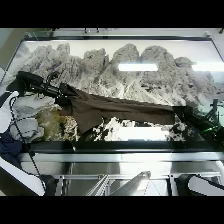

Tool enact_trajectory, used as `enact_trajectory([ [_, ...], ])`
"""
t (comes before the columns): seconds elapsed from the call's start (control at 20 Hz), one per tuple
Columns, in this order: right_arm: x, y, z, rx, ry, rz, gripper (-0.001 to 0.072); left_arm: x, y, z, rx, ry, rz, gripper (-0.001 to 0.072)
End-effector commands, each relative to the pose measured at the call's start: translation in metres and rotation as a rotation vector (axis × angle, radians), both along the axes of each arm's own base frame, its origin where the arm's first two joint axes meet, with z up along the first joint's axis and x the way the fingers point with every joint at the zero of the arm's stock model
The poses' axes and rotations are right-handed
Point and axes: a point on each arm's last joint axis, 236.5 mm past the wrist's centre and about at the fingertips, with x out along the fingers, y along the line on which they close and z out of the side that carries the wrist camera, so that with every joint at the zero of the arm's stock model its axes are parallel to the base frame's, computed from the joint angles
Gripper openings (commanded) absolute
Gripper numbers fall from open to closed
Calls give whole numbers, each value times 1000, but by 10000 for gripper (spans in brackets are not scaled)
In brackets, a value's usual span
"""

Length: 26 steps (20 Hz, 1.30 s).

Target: Fold the shirts.

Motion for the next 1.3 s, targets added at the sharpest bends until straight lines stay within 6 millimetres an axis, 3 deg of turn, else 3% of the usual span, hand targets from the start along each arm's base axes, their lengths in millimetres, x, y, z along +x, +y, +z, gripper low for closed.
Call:
enact_trajectory([
  [0.0, -1, 13, 10, -16, 15, 124, 538, 12, 4, 29, -32, -24, -3, 714],
  [0.05, -5, 12, 9, -40, 68, 163, 543, 14, 5, 38, -31, -37, -13, 714],
  [0.1, -10, 6, 5, -76, 138, 190, 671, 16, 9, 46, -30, -48, -17, 714],
  [0.15, -16, -4, 2, -112, 223, 203, 720, 17, 13, 55, -28, -48, -18, 714],
  [0.3, -17, -25, 1, -181, 327, 198, 720, 20, 26, 75, -16, -67, -7, 713],
  [0.45, -13, -18, -11, -104, 358, 184, 720, 19, 39, 92, -5, -96, 23, 699],
  [0.55, -14, -2, -21, -31, 384, 214, 720, 18, 47, 105, 5, -121, 44, 689],
  [0.6, -13, 8, -24, -4, 382, 234, 720, 16, 48, 111, 10, -134, 58, 457],
  [0.65, -11, 18, -27, 22, 385, 252, 719, 12, 49, 116, 11, -152, 60, 81],
  [0.7, -11, 27, -30, 37, 394, 267, 718, 7, 47, 119, 11, -170, 47, 21],
  [0.8, -12, 48, -40, 61, 418, 307, 710, -7, 43, 122, 4, -169, 35, 24],
  [0.9, -10, 64, -41, 70, 406, 342, 444, -21, 33, 117, -9, -138, 17, 25],
  [0.95, -5, 70, -34, 87, 375, 351, 427, -27, 27, 112, -16, -116, 9, 25],
  [1.05, 4, 82, -9, 158, 292, 390, 85, -33, 9, 97, -18, -82, 11, 24],
  [1.1, 5, 85, 2, 178, 270, 418, 25, -33, -4, 87, -11, -74, 14, 24],
  [1.25, 7, 79, 40, 202, 216, 485, 24, -29, -61, 52, 36, -88, 8, 25],
])
